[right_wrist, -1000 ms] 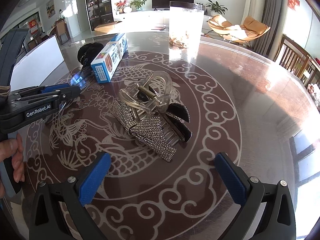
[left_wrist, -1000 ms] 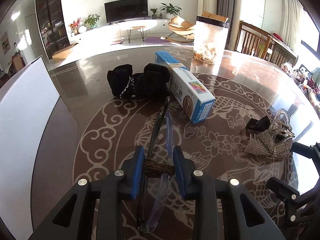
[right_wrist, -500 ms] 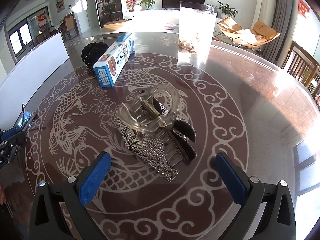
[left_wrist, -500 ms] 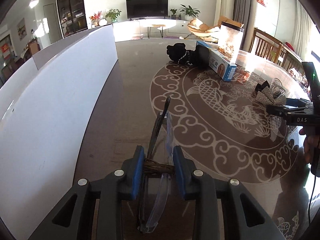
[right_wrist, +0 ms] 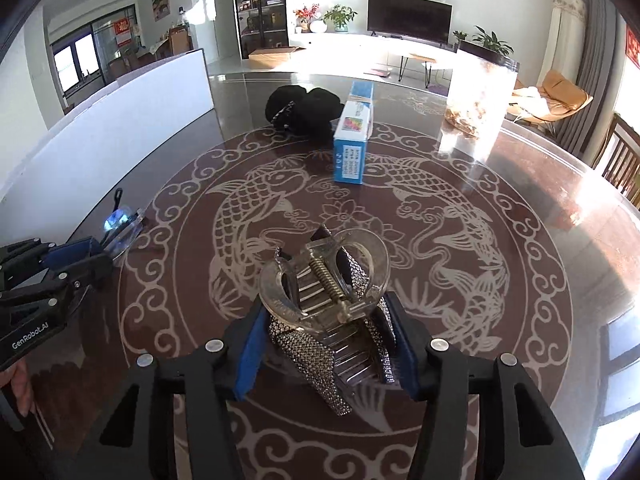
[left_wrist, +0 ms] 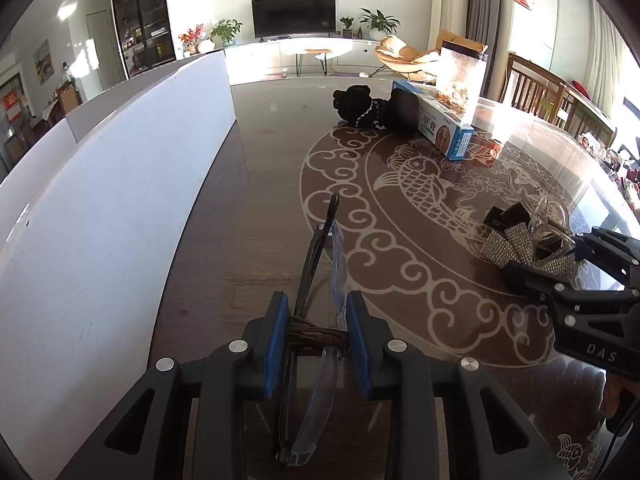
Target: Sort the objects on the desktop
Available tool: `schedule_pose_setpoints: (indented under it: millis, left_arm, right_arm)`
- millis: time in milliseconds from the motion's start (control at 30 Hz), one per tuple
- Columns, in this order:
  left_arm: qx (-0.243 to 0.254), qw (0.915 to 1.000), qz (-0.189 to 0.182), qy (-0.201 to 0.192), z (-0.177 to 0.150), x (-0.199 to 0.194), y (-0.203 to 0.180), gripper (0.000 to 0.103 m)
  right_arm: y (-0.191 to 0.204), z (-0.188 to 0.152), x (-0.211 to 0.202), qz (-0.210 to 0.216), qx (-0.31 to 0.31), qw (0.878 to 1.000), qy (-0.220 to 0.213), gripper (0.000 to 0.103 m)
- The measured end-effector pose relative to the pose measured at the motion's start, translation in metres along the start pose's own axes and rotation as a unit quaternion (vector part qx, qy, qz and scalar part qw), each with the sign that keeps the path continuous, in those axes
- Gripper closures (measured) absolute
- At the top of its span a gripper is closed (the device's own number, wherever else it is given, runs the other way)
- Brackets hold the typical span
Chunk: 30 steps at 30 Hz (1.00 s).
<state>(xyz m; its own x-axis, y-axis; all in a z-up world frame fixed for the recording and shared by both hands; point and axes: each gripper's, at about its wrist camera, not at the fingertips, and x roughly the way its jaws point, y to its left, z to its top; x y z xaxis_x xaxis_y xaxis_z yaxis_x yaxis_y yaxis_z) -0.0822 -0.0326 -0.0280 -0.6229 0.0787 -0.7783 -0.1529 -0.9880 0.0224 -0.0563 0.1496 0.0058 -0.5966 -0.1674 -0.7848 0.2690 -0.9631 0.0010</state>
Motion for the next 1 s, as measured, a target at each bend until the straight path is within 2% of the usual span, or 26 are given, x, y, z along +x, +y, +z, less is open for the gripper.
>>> schedule_pose_setpoints:
  millis: [133, 333, 433, 467, 500, 533, 567, 600, 733, 900, 1000]
  left_arm:
    - [0.0, 1.0, 0.0, 0.0, 0.0, 0.0, 0.0, 0.073]
    - [-0.002, 1.0, -0.003, 0.0, 0.0, 0.0, 0.0, 0.073]
    - [-0.004, 1.0, -0.005, 0.0, 0.0, 0.0, 0.001, 0.072]
    - [-0.006, 0.9999, -0.009, 0.0, 0.0, 0.0, 0.001, 0.071]
    - [-0.006, 0.9998, -0.017, 0.0, 0.0, 0.0, 0.002, 0.065]
    - [-0.002, 0.9997, -0.023, 0.001, 0.0, -0.001, 0.001, 0.057]
    - [0.003, 0.9998, -0.016, 0.007, 0.0, 0.001, -0.001, 0.026]
    - [0.005, 0.9997, 0.001, 0.023, -0.001, 0.006, -0.003, 0.005]
    - [-0.001, 0.9997, 0.001, 0.024, -0.001, 0.006, 0.0, 0.006]
    - [-0.01, 0.9994, 0.001, 0.034, -0.001, 0.01, 0.004, 0.0]
    - [-0.01, 0.9994, 0.001, 0.034, -0.001, 0.009, 0.004, 0.0]
  right_arm:
    - [0.046, -0.02, -0.016, 0.018, -0.025, 1.0, -0.001, 0.047]
    - [0.054, -0.024, -0.016, 0.019, -0.023, 1.0, 0.0, 0.046]
    - [0.05, -0.023, -0.015, 0.007, -0.022, 1.0, 0.002, 0.038]
    - [0.047, -0.023, -0.015, 0.008, -0.015, 1.0, 0.003, 0.031]
    - [0.045, -0.023, -0.013, 0.009, -0.008, 1.0, 0.006, 0.025]
    - [0.042, -0.023, -0.013, 0.011, -0.005, 1.0, 0.007, 0.025]
    - [0.045, -0.023, -0.013, 0.008, -0.008, 1.0, 0.008, 0.024]
    - [0.048, -0.022, -0.012, 0.004, -0.011, 1.0, 0.008, 0.022]
    - [0.046, -0.022, -0.01, 0.006, -0.008, 1.0, 0.012, 0.017]
    - [0.049, -0.023, -0.007, 0.007, -0.013, 1.0, 0.018, 0.007]
    - [0.05, -0.023, -0.007, 0.009, -0.013, 1.0, 0.019, 0.006]
